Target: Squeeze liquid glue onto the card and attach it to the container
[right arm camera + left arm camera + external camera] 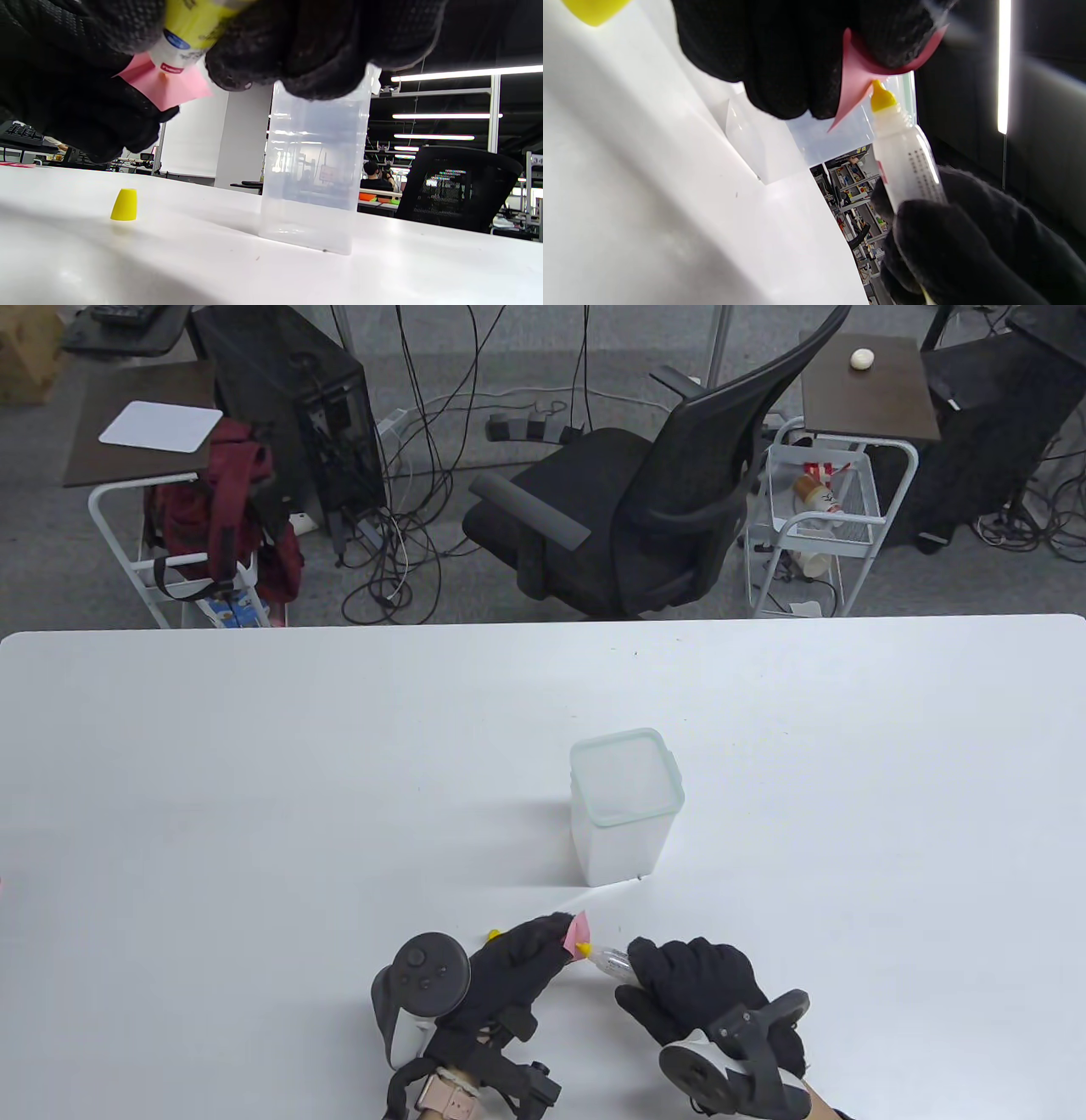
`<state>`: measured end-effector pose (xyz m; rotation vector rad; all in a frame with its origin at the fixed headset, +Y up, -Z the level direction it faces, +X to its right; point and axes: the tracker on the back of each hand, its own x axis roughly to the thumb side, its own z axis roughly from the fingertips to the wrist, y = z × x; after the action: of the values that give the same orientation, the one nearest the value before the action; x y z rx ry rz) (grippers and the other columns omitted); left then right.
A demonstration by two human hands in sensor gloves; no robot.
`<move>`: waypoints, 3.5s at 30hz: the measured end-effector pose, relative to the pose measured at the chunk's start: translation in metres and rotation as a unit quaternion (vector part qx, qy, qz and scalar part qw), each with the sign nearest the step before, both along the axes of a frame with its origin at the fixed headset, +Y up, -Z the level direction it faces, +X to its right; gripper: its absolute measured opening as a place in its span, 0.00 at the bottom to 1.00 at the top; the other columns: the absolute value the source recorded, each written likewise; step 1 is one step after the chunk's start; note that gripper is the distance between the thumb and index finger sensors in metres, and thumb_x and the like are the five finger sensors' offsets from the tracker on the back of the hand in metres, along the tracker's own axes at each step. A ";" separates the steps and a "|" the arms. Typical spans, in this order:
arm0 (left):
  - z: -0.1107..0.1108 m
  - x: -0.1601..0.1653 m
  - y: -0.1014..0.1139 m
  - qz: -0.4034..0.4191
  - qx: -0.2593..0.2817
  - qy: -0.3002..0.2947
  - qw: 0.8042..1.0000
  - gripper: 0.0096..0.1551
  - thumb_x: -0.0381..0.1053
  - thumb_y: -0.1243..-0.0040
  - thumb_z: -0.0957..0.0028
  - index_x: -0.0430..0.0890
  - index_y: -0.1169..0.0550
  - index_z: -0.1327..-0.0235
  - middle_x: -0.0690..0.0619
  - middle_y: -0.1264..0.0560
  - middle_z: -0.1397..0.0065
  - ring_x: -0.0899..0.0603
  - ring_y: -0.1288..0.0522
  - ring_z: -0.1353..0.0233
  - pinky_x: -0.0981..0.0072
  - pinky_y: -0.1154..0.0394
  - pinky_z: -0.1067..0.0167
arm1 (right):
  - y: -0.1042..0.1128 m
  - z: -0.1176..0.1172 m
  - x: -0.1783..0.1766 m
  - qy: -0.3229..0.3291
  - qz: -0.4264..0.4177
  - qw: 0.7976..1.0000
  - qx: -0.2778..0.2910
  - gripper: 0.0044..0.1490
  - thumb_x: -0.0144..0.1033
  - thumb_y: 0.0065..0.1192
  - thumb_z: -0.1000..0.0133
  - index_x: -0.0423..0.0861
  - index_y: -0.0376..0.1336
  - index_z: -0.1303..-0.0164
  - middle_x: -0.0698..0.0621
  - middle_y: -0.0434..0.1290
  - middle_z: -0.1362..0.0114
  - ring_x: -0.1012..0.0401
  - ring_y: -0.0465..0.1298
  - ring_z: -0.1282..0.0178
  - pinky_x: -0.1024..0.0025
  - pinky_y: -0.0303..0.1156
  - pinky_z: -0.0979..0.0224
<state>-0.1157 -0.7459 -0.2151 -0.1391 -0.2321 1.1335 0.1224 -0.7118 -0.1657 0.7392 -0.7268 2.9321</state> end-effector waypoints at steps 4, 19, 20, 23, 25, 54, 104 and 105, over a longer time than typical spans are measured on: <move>0.000 0.000 0.000 -0.003 -0.001 -0.002 1.000 0.22 0.56 0.41 0.45 0.53 0.20 0.39 0.56 0.15 0.40 0.45 0.16 0.37 0.53 0.22 0.37 | 0.002 0.004 -0.004 -0.004 0.011 0.999 0.031 0.33 0.59 0.53 0.43 0.47 0.68 0.38 0.56 0.77 0.53 0.58 0.79 0.55 0.58 0.75 0.41; 0.001 0.001 0.000 -0.005 0.000 -0.008 1.000 0.22 0.56 0.41 0.45 0.53 0.20 0.39 0.56 0.15 0.40 0.45 0.16 0.37 0.53 0.22 0.37 | 0.007 0.011 -0.007 -0.012 0.014 0.997 0.076 0.28 0.54 0.61 0.46 0.47 0.69 0.44 0.56 0.76 0.57 0.58 0.77 0.57 0.58 0.74 0.41; 0.001 0.001 0.000 -0.004 -0.001 -0.008 1.000 0.22 0.56 0.41 0.45 0.53 0.20 0.39 0.56 0.15 0.40 0.45 0.16 0.37 0.53 0.22 0.37 | 0.007 0.011 -0.007 -0.013 0.014 0.997 0.077 0.28 0.54 0.61 0.45 0.47 0.68 0.44 0.56 0.76 0.57 0.58 0.77 0.57 0.58 0.74 0.41; 0.001 0.002 -0.001 -0.004 -0.002 -0.010 1.000 0.22 0.56 0.41 0.45 0.53 0.20 0.39 0.56 0.15 0.40 0.45 0.16 0.37 0.52 0.22 0.37 | 0.008 0.012 -0.008 -0.013 0.022 0.996 0.085 0.28 0.54 0.61 0.45 0.47 0.68 0.44 0.56 0.76 0.57 0.58 0.77 0.57 0.58 0.74 0.41; 0.001 0.002 -0.001 -0.005 -0.002 -0.010 1.000 0.22 0.56 0.41 0.45 0.53 0.20 0.39 0.56 0.15 0.40 0.45 0.16 0.37 0.53 0.22 0.37 | 0.008 0.012 -0.008 -0.014 0.025 0.996 0.086 0.28 0.54 0.61 0.45 0.47 0.68 0.44 0.56 0.76 0.57 0.58 0.77 0.57 0.58 0.74 0.41; 0.000 0.002 -0.002 -0.006 -0.007 -0.007 1.000 0.22 0.56 0.41 0.44 0.52 0.20 0.39 0.56 0.15 0.40 0.45 0.16 0.37 0.52 0.22 0.37 | 0.007 0.009 -0.006 -0.025 0.034 0.997 0.061 0.33 0.62 0.53 0.43 0.48 0.69 0.41 0.57 0.77 0.56 0.59 0.78 0.59 0.60 0.75 0.43; 0.000 0.005 -0.005 -0.009 -0.014 -0.015 1.000 0.23 0.56 0.42 0.44 0.52 0.20 0.39 0.55 0.15 0.40 0.44 0.16 0.37 0.52 0.23 0.37 | 0.006 0.011 -0.008 -0.023 0.049 0.996 0.075 0.32 0.60 0.55 0.43 0.49 0.69 0.41 0.57 0.76 0.57 0.59 0.78 0.58 0.59 0.74 0.42; 0.000 0.005 -0.005 -0.010 -0.014 -0.016 1.000 0.23 0.56 0.42 0.44 0.52 0.20 0.39 0.55 0.15 0.40 0.44 0.16 0.37 0.52 0.23 0.37 | 0.006 0.011 -0.008 -0.022 0.050 0.995 0.078 0.31 0.59 0.55 0.43 0.48 0.69 0.42 0.57 0.76 0.57 0.59 0.78 0.58 0.59 0.74 0.42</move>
<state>-0.1109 -0.7512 -0.2153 -0.1832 -0.2432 1.1162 0.1139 -0.7058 -0.1547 0.7465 -0.9584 3.0164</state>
